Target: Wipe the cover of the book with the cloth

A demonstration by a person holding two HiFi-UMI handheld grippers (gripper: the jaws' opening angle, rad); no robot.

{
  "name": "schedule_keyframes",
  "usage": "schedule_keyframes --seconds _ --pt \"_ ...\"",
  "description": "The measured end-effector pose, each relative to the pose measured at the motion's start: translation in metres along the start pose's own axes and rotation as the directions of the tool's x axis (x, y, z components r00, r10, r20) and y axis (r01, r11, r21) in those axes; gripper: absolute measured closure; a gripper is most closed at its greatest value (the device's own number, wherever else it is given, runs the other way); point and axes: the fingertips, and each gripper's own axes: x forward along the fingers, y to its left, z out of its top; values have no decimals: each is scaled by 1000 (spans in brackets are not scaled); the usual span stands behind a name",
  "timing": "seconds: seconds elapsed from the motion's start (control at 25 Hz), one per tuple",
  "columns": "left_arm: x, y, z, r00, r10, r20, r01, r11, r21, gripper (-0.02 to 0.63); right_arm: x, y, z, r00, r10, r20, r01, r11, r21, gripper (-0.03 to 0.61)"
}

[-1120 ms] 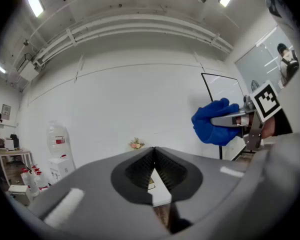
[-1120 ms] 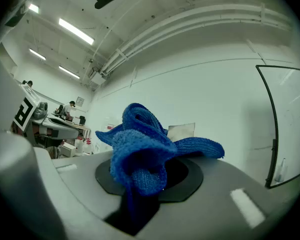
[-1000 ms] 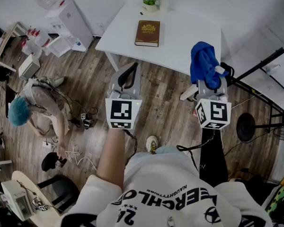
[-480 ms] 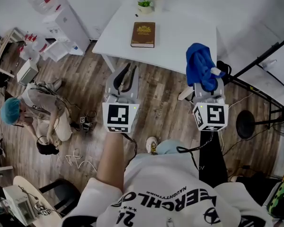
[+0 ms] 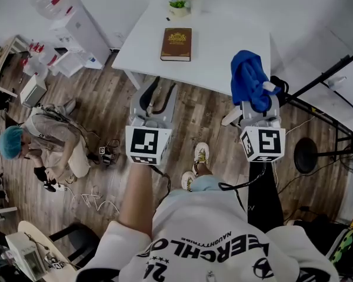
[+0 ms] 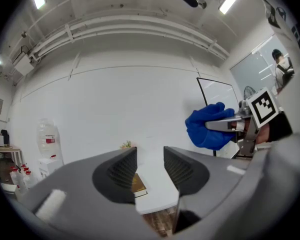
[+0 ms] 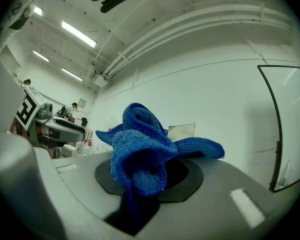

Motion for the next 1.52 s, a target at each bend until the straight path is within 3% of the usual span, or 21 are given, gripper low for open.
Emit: schedule_keyframes --seconds 0.96,1.52 --pt "165 94 -3 990 143 -7 -143 988 51 436 200 -74 -23 991 120 63 -122 992 24 479" --pt "216 141 -10 993 116 2 -116 992 47 436 274 -68 -42 990 130 48 -133 990 54 479"
